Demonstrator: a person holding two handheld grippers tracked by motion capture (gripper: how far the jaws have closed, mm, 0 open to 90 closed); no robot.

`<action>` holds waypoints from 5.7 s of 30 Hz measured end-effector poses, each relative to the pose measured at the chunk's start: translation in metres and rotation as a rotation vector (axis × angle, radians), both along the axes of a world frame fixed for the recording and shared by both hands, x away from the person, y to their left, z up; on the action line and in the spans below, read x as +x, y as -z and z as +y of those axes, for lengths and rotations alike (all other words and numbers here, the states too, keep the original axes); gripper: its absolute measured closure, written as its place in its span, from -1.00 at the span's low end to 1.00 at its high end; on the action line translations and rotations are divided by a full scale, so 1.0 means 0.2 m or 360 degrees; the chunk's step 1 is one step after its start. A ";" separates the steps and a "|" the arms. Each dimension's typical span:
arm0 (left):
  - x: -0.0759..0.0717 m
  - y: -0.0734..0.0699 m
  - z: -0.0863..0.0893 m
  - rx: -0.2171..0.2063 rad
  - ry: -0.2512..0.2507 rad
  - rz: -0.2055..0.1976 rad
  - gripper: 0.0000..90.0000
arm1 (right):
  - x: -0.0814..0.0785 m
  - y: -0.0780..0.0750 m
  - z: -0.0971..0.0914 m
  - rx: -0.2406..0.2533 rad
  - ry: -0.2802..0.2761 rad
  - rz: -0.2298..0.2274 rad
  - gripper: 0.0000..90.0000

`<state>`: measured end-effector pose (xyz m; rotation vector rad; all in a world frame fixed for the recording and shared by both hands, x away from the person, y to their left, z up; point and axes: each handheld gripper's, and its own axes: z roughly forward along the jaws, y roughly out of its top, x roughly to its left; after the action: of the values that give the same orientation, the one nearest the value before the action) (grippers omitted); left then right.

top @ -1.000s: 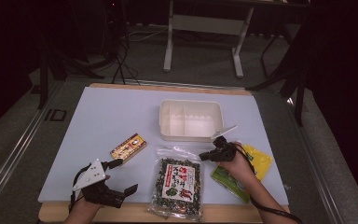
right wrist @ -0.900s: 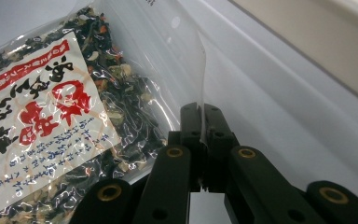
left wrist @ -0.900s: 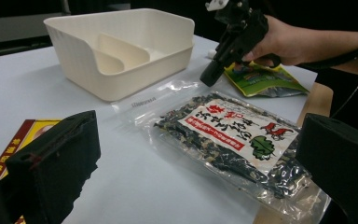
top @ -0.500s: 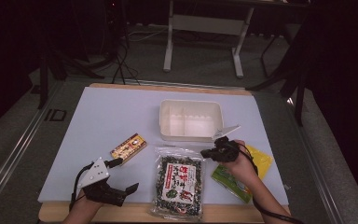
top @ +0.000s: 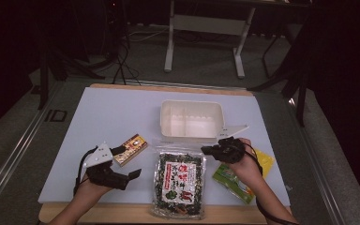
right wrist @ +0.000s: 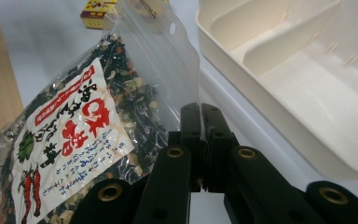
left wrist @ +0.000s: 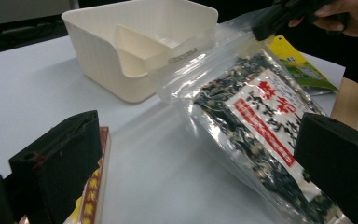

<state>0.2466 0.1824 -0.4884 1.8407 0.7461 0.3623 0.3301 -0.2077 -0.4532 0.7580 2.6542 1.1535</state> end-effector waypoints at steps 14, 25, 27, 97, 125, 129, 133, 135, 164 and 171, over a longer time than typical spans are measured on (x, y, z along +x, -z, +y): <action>0.21 -0.02 -0.15 0.0059 0.0130 0.0074 -0.60 | -0.10 -0.09 0.01 0.0026 -0.0071 -0.0150 0.99; 0.35 0.02 -0.19 -0.0029 0.0283 0.0184 -0.05 | -0.12 -0.12 0.03 0.0047 -0.0087 -0.0189 0.99; 0.37 0.02 -0.20 -0.0040 0.0348 0.0206 0.11 | -0.12 -0.12 0.03 0.0044 -0.0098 -0.0194 0.99; 0.21 -0.17 -0.11 -0.0129 0.0450 -0.0025 -0.45 | -0.17 0.00 0.02 0.0497 -0.0423 0.0726 0.73; 0.10 -0.15 0.10 -0.0188 0.0248 -0.0097 -1.00 | -0.36 -0.37 0.00 0.0480 -0.0463 0.0318 0.73; 0.10 -0.14 0.09 -0.0168 0.0232 -0.0093 -1.00 | -0.34 -0.44 -0.06 0.0500 -0.0386 0.0237 0.73; 0.10 -0.14 0.09 -0.0184 0.0228 -0.0101 -1.00 | -0.31 -0.50 -0.10 0.0497 -0.0289 0.0147 0.73; 0.10 -0.13 0.08 -0.0198 0.0220 -0.0102 -1.00 | -0.30 -0.52 -0.13 0.0495 -0.0238 0.0101 0.73; 0.04 0.02 0.05 -0.0126 0.0085 -0.0019 -1.00 | 0.19 -0.53 -0.23 0.0477 0.0425 -0.0312 0.73; 0.04 0.03 0.07 -0.0141 0.0045 -0.0031 -1.00 | 0.29 -0.42 -0.18 0.0429 0.0424 -0.0328 0.73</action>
<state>0.2544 0.1962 -0.4945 1.7603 0.7113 0.3234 0.3883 -0.2435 -0.3683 0.9446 2.1799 1.4403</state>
